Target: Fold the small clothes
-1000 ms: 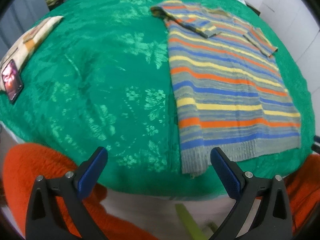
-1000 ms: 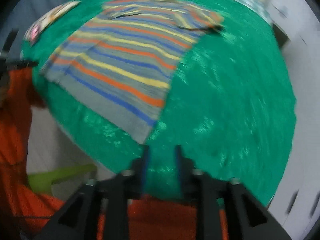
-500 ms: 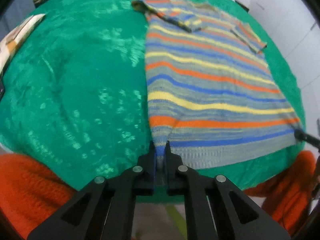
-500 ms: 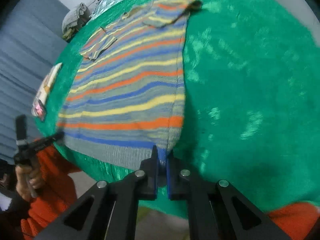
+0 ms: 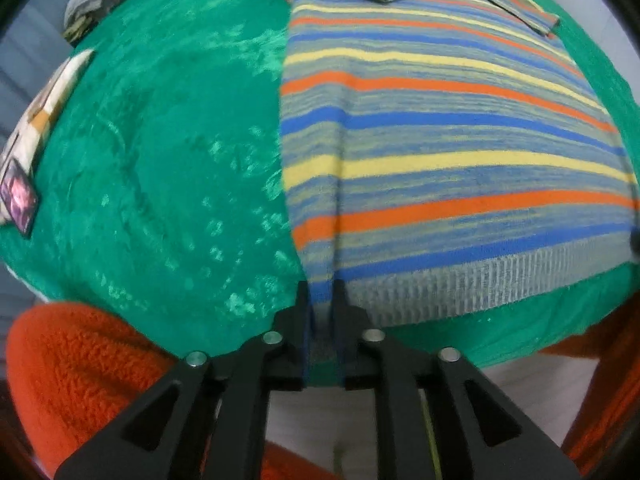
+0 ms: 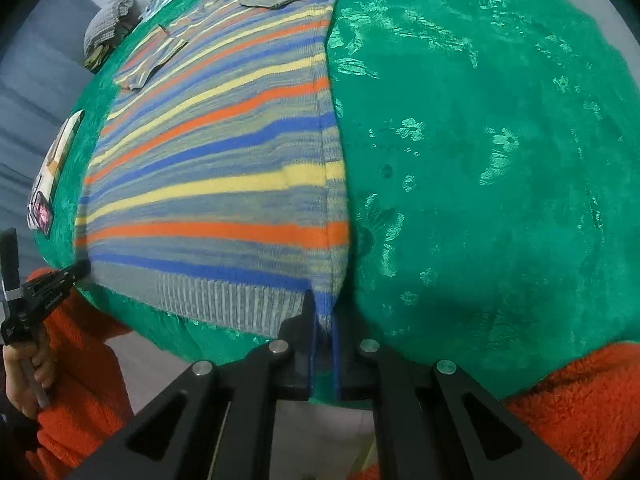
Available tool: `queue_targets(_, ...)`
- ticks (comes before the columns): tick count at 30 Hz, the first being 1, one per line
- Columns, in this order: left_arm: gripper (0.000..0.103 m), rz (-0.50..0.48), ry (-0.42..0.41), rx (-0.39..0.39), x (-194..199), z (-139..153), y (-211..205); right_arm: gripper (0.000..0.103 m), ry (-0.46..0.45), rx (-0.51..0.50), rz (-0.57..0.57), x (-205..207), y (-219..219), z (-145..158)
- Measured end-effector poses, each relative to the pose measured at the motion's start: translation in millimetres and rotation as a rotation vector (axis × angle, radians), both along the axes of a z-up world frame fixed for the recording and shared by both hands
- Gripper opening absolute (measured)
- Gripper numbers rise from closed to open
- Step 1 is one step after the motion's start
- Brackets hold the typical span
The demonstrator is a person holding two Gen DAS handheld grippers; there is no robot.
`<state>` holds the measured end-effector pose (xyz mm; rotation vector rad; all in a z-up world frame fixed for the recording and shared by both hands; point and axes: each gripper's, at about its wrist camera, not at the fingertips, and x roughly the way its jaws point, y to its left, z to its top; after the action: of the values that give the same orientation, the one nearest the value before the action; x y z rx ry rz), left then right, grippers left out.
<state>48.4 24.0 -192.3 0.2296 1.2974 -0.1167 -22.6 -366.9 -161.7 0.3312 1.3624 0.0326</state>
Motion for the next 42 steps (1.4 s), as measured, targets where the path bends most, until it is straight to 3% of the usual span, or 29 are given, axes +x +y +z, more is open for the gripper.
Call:
queue_targets(1,0.043,0.019,0.005,-0.009,-5,6,3,0.018,0.012,0.002,0.004,-2,-3,4)
queue_targets(2,0.051,0.035,-0.002,-0.017,-6,11,10,0.035,0.024,-0.007,0.007,-4,-7,8)
queue_targets(4,0.064,0.075,-0.075,-0.039,-14,37,26,0.049,0.004,-0.083,0.019,-4,-16,34)
queue_targets(7,0.079,0.151,-0.210,-0.042,-12,76,48,0.051,-0.096,-0.316,0.112,20,-21,79)
queue_targets(10,0.082,0.237,-0.332,-0.081,10,95,68,0.059,-0.257,-0.438,0.229,72,-11,116)
queue_targets(13,0.082,0.308,-0.402,-0.091,34,82,73,0.067,-0.409,-0.417,0.388,134,17,123)
queue_targets(16,0.082,0.369,-0.390,-0.078,35,55,82,0.070,-0.454,-0.425,0.502,190,46,95)
queue_targets(19,0.082,0.396,-0.299,-0.044,35,38,92,0.068,-0.382,-0.468,0.508,245,62,44)
queue_targets(21,0.082,0.408,-0.289,-0.082,35,38,99,0.060,-0.325,-0.462,0.452,271,55,13)
queue_targets(23,0.082,0.420,-0.298,-0.068,33,37,101,0.019,-0.297,-0.373,0.345,280,26,6)
queue_targets(24,0.082,0.426,-0.294,-0.070,34,36,103,0.006,-0.310,-0.349,0.294,279,10,13)
queue_targets(25,0.082,0.428,-0.285,-0.077,34,35,102,0.002,-0.336,-0.322,0.235,277,-10,25)
queue_targets(29,0.082,0.421,-0.263,-0.088,38,29,99,0.002,-0.423,-0.252,-0.063,254,-127,86)
queue_targets(32,0.082,0.413,-0.251,-0.104,37,28,94,0.002,-0.410,-0.230,-0.334,228,-225,110)
queue_targets(36,0.082,0.399,-0.241,-0.083,39,24,86,0.002,-0.298,-0.203,-0.500,198,-291,88)
queue_targets(39,0.082,0.380,-0.230,-0.057,40,19,79,0.002,-0.243,-0.158,-0.525,190,-297,61)
queue_targets(42,0.082,0.366,-0.219,-0.033,40,16,75,0.002,-0.227,-0.220,-0.511,190,-292,47)
